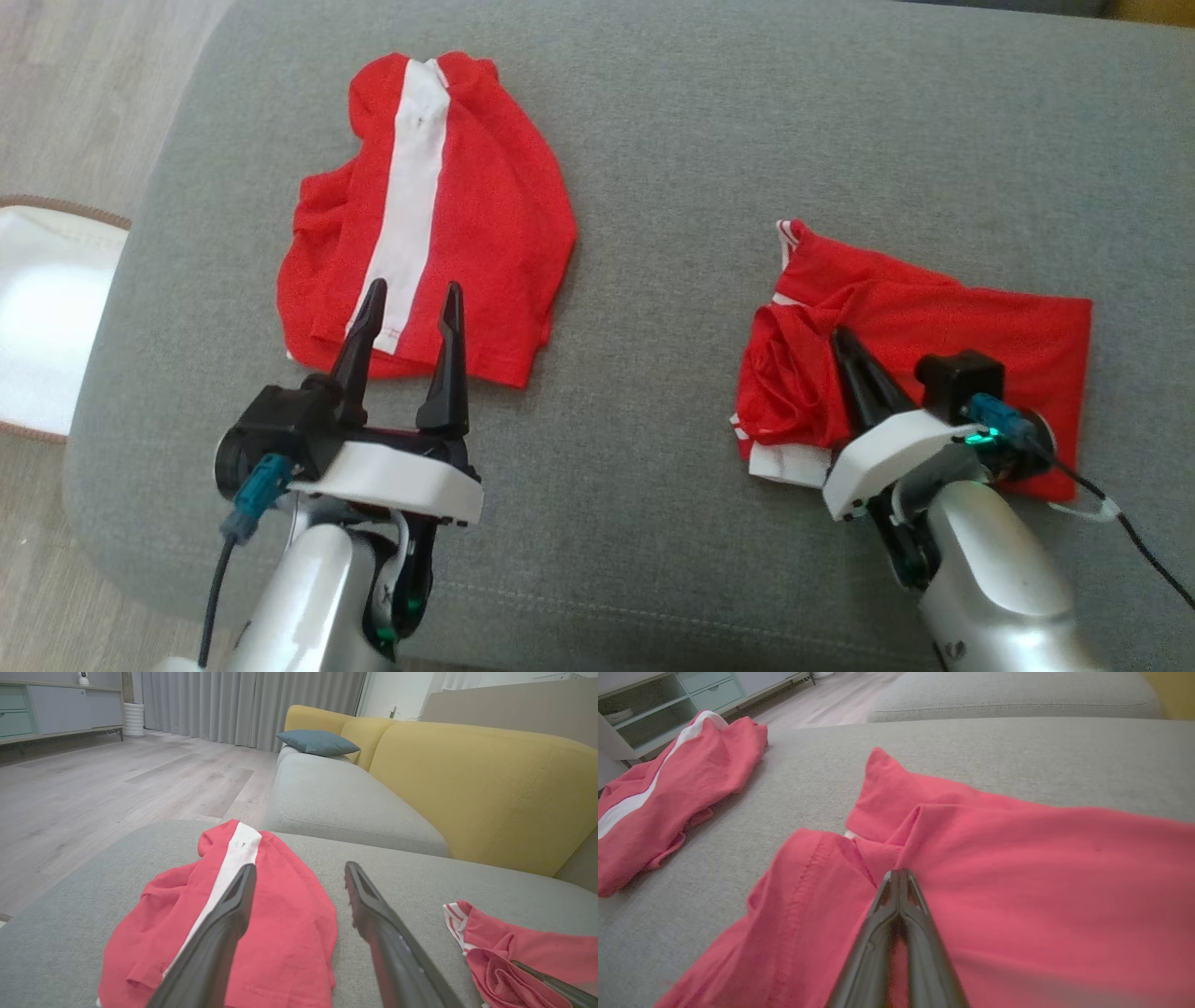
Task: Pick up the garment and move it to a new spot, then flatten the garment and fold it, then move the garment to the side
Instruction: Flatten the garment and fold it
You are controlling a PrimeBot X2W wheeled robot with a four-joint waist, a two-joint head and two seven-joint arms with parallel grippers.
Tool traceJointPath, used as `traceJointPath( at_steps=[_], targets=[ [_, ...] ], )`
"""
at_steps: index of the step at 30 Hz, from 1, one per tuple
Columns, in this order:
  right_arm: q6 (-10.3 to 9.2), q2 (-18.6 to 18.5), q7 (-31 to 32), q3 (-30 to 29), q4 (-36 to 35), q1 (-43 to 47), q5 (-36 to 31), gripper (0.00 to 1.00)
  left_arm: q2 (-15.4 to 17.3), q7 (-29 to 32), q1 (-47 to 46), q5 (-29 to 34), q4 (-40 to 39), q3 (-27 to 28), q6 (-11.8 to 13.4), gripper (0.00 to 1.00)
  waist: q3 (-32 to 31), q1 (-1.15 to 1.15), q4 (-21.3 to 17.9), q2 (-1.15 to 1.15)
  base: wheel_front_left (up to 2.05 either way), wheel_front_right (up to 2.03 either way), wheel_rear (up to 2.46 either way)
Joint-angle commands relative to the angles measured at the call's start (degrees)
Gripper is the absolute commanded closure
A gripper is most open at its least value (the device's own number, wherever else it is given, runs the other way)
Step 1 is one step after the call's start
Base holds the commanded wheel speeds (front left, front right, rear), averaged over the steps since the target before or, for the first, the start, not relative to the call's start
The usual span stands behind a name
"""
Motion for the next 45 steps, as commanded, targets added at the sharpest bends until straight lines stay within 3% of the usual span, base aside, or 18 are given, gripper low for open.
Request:
traceJointPath(
  at_steps=[1,9,15,21,31,42,43,44,45],
  targets=[
    [0.37,0.2,-1.0,2.3,-0.8,-1.5,0.6,1.0,0.2,-0.7,-2.5,-0.5,-1.7,1.6,0.0,0.0,0.2,0.0,0.3,0.0,0.0,0.0,0.0],
    [0.37,0.2,-3.2,6.3,0.3,-4.3,4.5,1.0,0.2,-0.7,-2.4,-0.6,-1.6,1.7,0.3,0.0,-0.1,0.0,0.6,0.0,0.0,0.0,0.0],
    [0.37,0.2,-4.6,2.6,-0.8,-5.2,3.6,1.0,0.2,-0.7,-2.3,-0.7,-1.8,1.8,0.4,0.0,-0.4,0.0,0.2,0.0,0.0,0.0,0.0],
    [0.37,0.2,-5.1,-4.2,-0.7,-3.5,-2.2,1.0,0.2,-0.7,-2.3,-0.6,-2.2,2.1,0.3,0.0,0.0,0.0,-0.4,0.0,0.0,0.0,0.0],
    [0.37,0.2,-4.3,-2.6,4.5,-4.8,-0.4,1.0,0.2,-0.7,-2.7,-0.3,-1.8,2.2,0.2,0.0,-0.9,0.0,-2.1,0.0,0.0,0.0,0.0],
    [0.37,0.2,-5.2,-7.5,-8.4,-1.2,-5.6,1.0,0.2,-0.7,-0.9,0.2,-2.1,3.3,0.0,0.0,-5.7,0.0,-7.6,0.0,0.0,0.0,0.0],
    [0.37,0.2,-5.2,-7.9,-9.6,-0.6,-6.7,0.17,0.2,-0.7,-0.7,0.3,-2.2,3.8,0.2,0.0,-5.9,0.0,-8.1,0.0,0.0,0.0,0.0],
    [0.37,0.2,-5.1,-8.3,-10.7,0.1,-7.6,0.0,0.2,-0.7,-0.5,0.4,-2.3,4.2,0.4,0.0,-6.3,0.0,-8.6,0.0,0.0,0.0,0.0],
    [0.37,0.1,-4.8,-8.7,-11.8,0.8,-8.4,0.0,0.2,-0.7,-0.3,0.4,-2.3,4.5,0.5,0.0,-6.7,0.0,-9.0,0.0,0.0,0.0,0.0]
  ],
)
